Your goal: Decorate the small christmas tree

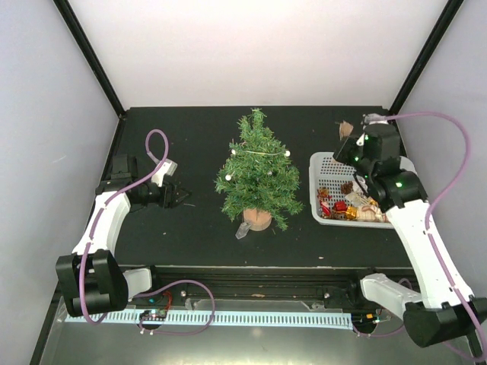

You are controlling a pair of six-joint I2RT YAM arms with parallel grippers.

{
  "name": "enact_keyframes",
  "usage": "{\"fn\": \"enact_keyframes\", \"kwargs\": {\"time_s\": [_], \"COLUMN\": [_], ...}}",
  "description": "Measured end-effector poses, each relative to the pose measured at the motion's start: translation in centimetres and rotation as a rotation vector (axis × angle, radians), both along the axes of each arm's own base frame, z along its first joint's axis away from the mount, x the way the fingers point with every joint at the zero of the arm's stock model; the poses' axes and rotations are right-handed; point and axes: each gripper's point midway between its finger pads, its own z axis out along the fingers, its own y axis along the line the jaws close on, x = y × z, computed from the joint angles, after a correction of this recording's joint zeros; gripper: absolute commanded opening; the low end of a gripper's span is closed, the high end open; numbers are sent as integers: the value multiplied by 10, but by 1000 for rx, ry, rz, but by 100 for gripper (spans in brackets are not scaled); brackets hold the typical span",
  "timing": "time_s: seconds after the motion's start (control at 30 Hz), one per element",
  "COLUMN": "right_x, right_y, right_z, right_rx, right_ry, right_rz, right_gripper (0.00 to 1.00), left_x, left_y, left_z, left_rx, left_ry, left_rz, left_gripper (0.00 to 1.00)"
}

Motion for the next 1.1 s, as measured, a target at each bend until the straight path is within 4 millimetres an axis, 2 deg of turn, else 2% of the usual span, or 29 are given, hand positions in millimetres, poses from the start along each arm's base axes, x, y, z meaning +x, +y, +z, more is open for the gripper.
{"fn": "enact_keyframes", "kwargs": {"time_s": [0.13, 0.27, 0.37, 0.53, 0.73, 0.9, 1.1], "right_x": [-9, -21, -26, -30, -39, -45, -55], "right_y": [29, 68, 93, 113, 125, 125, 130], "right_z": [62, 81, 77, 65, 64, 59, 58], "right_rx": [96, 155, 188, 240, 303, 363, 510], "right_ry": [-140, -163, -132, -70, -36, 33, 126], "right_rz": [143, 305, 396, 456, 495, 466, 427], "right_gripper": [1, 1, 1, 1, 1, 1, 1], "left_x": [0, 0, 0, 0, 0, 0, 0], "left_y": [0, 0, 0, 0, 0, 0, 0], "left_z": [0, 0, 0, 0, 0, 0, 0], "left_rx": [0, 0, 0, 0, 0, 0, 1], "left_ry": [0, 0, 1, 1, 1, 1, 0], "left_rz": [0, 0, 0, 1, 1, 1, 1], "left_gripper": [60, 60, 60, 60, 60, 60, 60]}}
